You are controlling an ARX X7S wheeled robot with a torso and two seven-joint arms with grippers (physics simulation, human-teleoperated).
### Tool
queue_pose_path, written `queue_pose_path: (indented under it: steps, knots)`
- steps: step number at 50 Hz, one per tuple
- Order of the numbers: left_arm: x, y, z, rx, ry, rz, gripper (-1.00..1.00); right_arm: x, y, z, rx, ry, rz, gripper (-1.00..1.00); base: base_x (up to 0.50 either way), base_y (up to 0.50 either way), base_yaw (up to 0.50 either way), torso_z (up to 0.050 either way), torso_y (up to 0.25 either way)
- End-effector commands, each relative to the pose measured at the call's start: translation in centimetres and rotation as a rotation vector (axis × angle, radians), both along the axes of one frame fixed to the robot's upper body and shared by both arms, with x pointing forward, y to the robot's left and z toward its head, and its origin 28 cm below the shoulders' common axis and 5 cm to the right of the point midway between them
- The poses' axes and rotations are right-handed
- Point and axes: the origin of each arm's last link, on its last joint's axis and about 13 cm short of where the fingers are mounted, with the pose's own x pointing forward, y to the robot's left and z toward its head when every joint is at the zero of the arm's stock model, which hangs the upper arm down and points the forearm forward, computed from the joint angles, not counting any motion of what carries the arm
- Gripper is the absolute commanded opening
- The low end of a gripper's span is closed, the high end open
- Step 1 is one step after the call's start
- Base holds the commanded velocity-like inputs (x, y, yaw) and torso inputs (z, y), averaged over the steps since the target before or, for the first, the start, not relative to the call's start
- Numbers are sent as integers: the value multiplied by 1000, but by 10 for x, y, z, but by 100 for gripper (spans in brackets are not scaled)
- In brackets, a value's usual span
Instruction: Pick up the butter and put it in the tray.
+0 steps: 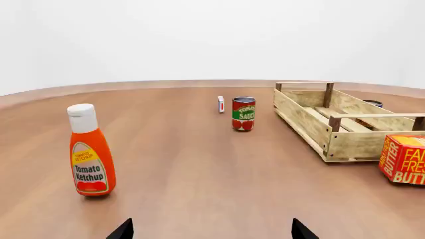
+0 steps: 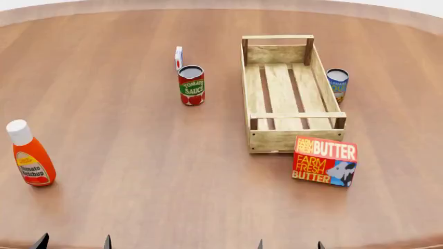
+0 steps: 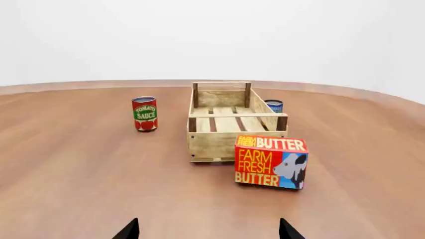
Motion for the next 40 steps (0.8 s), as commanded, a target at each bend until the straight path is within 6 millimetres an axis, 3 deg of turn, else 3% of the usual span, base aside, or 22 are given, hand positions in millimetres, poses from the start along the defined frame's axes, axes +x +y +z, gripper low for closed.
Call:
queue_pose_path:
  steps: [1, 11, 12, 13, 20, 26, 36, 40]
  knots:
    - [0, 0, 0, 6, 2, 3, 100, 1, 1, -1, 9, 7, -2, 100, 0, 0, 0, 0, 0]
    - [1, 1, -3, 41, 32, 36, 100, -1, 1, 1, 11, 14, -13, 100, 0, 0, 0, 0, 0]
    - [29, 2, 3, 30, -81, 81, 100, 22, 15, -1, 11, -93, -70, 100, 0, 0, 0, 0, 0]
    - [1, 1, -5, 35, 28, 32, 100, 0, 1, 0, 11, 3, -15, 100, 0, 0, 0, 0, 0]
    - [1, 5, 9, 30, 1, 69, 100, 0, 0, 15, 0, -8, -24, 100, 0, 0, 0, 0, 0]
    - [-2, 8, 35, 30, -74, 84, 100, -3, -1, 43, -9, -88, -34, 100, 0, 0, 0, 0, 0]
    - [-21, 12, 98, -12, -251, 99, 100, -17, -1, 105, -29, -251, -45, 100, 0, 0, 0, 0, 0]
    - [-27, 12, 111, -24, -276, 97, 100, -21, 0, 115, -39, -272, -46, 100, 0, 0, 0, 0, 0]
